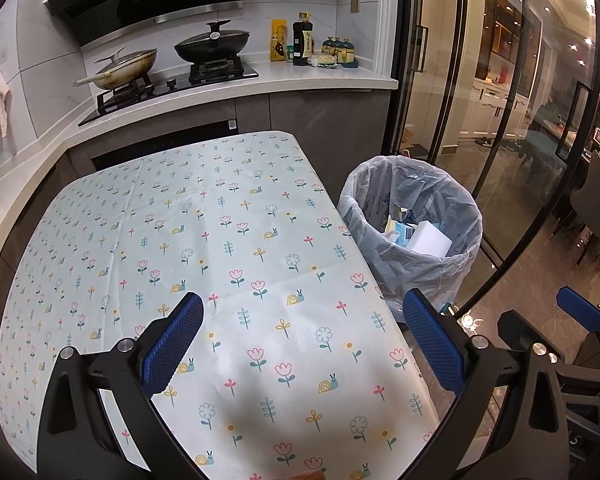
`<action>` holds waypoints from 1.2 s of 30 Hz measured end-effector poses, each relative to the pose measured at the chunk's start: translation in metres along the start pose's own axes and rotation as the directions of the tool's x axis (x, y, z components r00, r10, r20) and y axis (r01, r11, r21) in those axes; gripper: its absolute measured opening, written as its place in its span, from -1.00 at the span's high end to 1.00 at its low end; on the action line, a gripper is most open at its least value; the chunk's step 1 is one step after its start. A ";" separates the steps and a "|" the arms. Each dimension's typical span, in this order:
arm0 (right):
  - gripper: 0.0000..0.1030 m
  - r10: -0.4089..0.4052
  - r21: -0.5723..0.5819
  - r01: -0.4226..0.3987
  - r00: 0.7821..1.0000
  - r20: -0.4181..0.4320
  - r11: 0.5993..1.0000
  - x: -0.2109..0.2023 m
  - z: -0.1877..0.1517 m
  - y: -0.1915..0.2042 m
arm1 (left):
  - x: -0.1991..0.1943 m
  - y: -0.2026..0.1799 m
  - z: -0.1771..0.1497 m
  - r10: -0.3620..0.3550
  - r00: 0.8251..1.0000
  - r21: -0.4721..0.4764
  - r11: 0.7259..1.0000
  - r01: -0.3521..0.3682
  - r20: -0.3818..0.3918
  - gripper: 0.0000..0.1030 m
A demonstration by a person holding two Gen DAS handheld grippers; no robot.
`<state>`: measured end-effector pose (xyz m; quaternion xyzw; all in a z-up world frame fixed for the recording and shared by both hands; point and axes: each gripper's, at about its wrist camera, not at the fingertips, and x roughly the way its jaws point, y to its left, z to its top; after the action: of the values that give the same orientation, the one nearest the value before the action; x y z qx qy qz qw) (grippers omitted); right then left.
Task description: Collect trash
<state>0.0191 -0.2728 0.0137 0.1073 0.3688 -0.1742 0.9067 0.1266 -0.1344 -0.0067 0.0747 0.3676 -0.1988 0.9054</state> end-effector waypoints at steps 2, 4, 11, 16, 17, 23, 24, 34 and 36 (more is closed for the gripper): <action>-0.69 -0.001 0.000 0.001 1.000 0.000 1.000 0.001 -0.001 -0.001 | 0.000 0.000 0.000 0.005 1.000 -0.003 1.000 -0.005 0.002 -0.85; -0.69 -0.003 0.000 0.003 1.000 0.000 1.000 0.003 -0.002 -0.003 | 0.000 0.000 -0.001 0.007 1.000 -0.004 1.000 -0.007 0.004 -0.85; -0.69 -0.007 0.003 0.007 1.000 -0.008 1.000 0.006 -0.004 -0.005 | 0.004 -0.002 -0.001 0.011 1.000 -0.002 1.000 -0.011 -0.008 -0.85; -0.69 -0.007 0.001 0.007 1.000 -0.010 1.000 0.007 -0.004 -0.004 | 0.006 -0.003 -0.002 0.011 1.000 0.002 1.000 -0.011 -0.018 -0.85; -0.69 -0.007 0.001 0.007 1.000 -0.010 1.000 0.007 -0.004 -0.004 | 0.006 -0.003 -0.002 0.010 1.000 0.003 1.000 -0.010 -0.020 -0.85; -0.69 -0.005 0.002 0.005 1.000 -0.011 1.000 0.008 -0.004 -0.004 | 0.007 -0.004 -0.002 0.016 1.000 0.002 1.000 -0.016 -0.024 -0.85; -0.69 -0.004 0.002 0.004 1.000 -0.010 1.000 0.008 -0.004 -0.004 | 0.007 -0.004 -0.002 0.016 1.000 0.003 1.000 -0.016 -0.024 -0.85; -0.69 -0.006 0.001 0.007 1.000 -0.012 1.000 0.009 -0.004 -0.003 | 0.008 -0.004 -0.002 0.018 1.000 0.005 1.000 -0.017 -0.026 -0.85; -0.69 -0.006 0.002 0.006 1.000 -0.012 1.000 0.010 -0.005 -0.003 | 0.008 -0.004 -0.002 0.017 1.000 0.005 1.000 -0.017 -0.025 -0.85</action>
<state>0.0213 -0.2767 0.0034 0.1082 0.3742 -0.1767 0.9039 0.1283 -0.1400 -0.0139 0.0822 0.3777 -0.1910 0.9023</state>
